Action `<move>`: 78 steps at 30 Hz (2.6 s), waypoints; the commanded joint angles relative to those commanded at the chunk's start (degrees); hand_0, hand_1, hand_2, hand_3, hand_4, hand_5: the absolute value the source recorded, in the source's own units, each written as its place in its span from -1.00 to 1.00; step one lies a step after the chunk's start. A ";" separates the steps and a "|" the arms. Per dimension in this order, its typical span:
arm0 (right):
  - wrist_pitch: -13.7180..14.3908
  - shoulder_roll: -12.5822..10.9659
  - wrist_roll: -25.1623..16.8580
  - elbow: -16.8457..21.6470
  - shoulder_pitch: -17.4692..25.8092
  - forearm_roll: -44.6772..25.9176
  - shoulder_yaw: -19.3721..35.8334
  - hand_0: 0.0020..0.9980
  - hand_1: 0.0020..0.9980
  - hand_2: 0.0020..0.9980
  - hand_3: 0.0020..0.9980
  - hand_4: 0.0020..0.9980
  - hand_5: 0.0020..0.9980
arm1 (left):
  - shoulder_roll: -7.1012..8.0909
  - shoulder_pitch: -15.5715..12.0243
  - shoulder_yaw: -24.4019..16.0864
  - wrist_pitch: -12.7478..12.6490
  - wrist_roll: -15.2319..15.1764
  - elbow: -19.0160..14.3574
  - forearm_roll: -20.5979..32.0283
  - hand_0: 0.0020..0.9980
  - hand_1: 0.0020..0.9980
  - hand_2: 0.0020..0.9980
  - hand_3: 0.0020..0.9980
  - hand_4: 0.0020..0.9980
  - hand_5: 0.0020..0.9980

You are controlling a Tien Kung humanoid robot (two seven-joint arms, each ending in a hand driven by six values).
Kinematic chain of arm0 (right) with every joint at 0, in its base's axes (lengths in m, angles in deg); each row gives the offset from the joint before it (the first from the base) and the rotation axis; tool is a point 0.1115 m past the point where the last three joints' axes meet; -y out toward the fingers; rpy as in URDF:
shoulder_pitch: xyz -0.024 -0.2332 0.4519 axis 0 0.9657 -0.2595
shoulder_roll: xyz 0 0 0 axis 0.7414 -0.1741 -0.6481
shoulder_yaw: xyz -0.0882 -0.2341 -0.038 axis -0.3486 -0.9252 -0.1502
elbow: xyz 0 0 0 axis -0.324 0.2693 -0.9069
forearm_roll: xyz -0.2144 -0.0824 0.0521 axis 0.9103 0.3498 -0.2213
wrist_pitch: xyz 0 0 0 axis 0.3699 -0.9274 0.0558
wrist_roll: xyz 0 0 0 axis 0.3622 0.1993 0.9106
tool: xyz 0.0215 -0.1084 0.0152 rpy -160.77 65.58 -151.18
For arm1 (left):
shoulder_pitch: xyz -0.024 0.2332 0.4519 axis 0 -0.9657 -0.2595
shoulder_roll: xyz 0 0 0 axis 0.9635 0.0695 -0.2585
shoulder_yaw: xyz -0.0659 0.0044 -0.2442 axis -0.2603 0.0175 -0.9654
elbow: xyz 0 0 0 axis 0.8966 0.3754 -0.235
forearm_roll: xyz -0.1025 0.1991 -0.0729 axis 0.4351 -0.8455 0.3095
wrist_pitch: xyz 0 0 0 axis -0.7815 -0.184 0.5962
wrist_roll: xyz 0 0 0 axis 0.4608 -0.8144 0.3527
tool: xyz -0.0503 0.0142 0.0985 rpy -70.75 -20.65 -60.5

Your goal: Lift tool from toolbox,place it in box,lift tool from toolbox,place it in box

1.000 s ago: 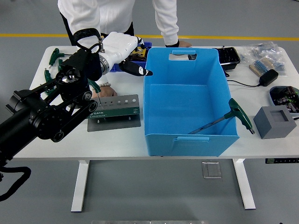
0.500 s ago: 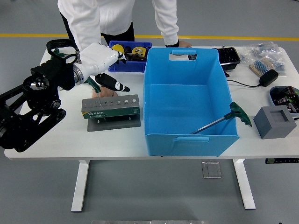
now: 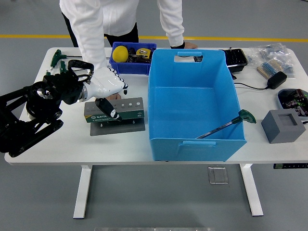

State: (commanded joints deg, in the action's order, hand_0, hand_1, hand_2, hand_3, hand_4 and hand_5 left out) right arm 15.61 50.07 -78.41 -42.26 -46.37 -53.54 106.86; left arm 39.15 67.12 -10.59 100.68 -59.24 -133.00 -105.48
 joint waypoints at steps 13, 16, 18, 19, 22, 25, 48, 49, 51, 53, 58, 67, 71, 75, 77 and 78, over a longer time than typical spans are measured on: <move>-0.06 -0.14 -0.08 0.00 -0.08 -0.05 -0.19 0.35 0.36 0.58 0.63 1.00 0.97 | 0.04 0.90 0.57 1.41 -0.19 3.88 0.00 0.82 0.67 0.58 0.26 1.00 0.45; -0.05 -0.14 -0.06 0.00 -0.07 0.05 -0.04 0.35 0.35 0.58 0.63 1.00 0.96 | 0.11 1.05 0.88 1.73 -0.13 4.04 0.00 0.81 0.54 0.40 0.12 1.00 0.46; -0.06 -0.15 -0.04 0.00 -0.08 0.10 -0.09 0.35 0.35 0.58 0.63 1.00 0.96 | 0.03 1.20 1.11 2.37 0.05 4.47 0.00 0.81 0.54 0.40 0.12 1.00 0.46; -0.07 -0.16 -0.04 0.00 -0.08 0.07 -0.14 0.35 0.35 0.58 0.63 1.00 0.96 | 0.02 1.24 1.17 2.57 0.09 4.66 0.00 0.81 0.54 0.40 0.12 1.00 0.46; -0.06 -0.17 -0.02 0.00 -0.09 0.15 -0.04 0.35 0.35 0.57 0.63 1.00 0.96 | 0.09 1.31 1.36 2.82 0.14 5.00 0.00 0.80 0.48 0.30 0.05 1.00 0.45; -0.05 -0.17 0.00 0.00 -0.08 0.19 -0.01 0.35 0.35 0.57 0.63 1.00 0.96 | 0.05 1.47 1.65 2.97 0.20 5.47 0.00 0.80 0.48 0.30 0.05 1.00 0.45; 0.99 -0.26 0.64 0.00 -0.40 0.70 -0.13 0.32 0.34 0.57 0.61 1.00 0.96 | -0.73 2.92 5.83 2.98 0.89 7.09 0.00 0.75 0.14 -0.06 -0.06 1.00 0.45; 0.97 -0.26 0.64 0.00 -0.37 0.69 -0.19 0.32 0.34 0.57 0.61 1.00 0.96 | -0.75 2.98 6.03 2.87 0.82 7.11 0.00 0.75 0.14 -0.06 -0.06 1.00 0.45; 0.93 -0.26 0.59 0.00 -0.30 0.50 -0.41 0.32 0.34 0.57 0.61 1.00 0.96 | -0.78 3.08 6.39 2.64 0.65 7.22 0.00 0.70 -0.12 -0.29 -0.22 1.00 0.45; 0.96 -0.22 0.58 0.00 -0.23 0.53 -0.30 0.32 0.34 0.57 0.61 1.00 0.96 | -0.80 3.14 6.55 2.47 0.50 7.42 0.00 0.70 -0.12 -0.29 -0.22 1.00 0.45; 0.99 -0.20 0.57 0.00 -0.17 0.61 -0.24 0.31 0.34 0.56 0.61 1.00 0.96 | -0.79 3.34 6.56 1.37 -0.02 8.01 0.00 0.58 -0.32 -0.43 -0.34 1.00 0.42; 0.98 -0.15 0.50 0.00 0.01 0.66 -0.18 0.31 0.34 0.56 0.61 1.00 0.96 | -0.86 3.41 6.54 -1.76 -0.82 8.91 0.00 0.35 -0.45 -0.51 -0.45 1.00 0.34; 0.87 -0.17 0.37 0.00 0.05 0.54 -0.22 0.31 0.34 0.56 0.61 1.00 0.96 | -0.85 3.38 6.48 -3.07 -1.22 9.43 0.00 0.16 -0.52 -0.56 -0.53 1.00 0.19; 0.84 -0.17 0.34 0.00 -0.05 0.69 0.00 0.31 0.34 0.56 0.61 1.00 0.96 | -0.84 3.43 6.28 -4.12 -1.66 10.19 0.00 -0.19 -0.63 -0.64 -0.60 0.95 0.04; 0.84 -0.18 0.34 0.00 -0.08 0.79 0.10 0.31 0.34 0.56 0.61 1.00 0.96 | -0.84 3.47 6.18 -5.01 -1.92 10.60 0.00 -0.19 -0.63 -0.64 -0.60 0.95 0.04; 0.85 -0.18 0.34 0.00 -0.10 0.84 0.16 0.31 0.34 0.56 0.61 1.00 0.96 | -0.85 3.49 6.10 -5.60 -2.04 10.78 0.00 -0.19 -0.63 -0.64 -0.60 0.95 0.04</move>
State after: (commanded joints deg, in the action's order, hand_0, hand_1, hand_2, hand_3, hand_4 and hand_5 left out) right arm 16.46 49.89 -78.07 -42.26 -46.47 -52.69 107.02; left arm 38.30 70.61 -4.49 95.08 -61.28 -122.22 -105.48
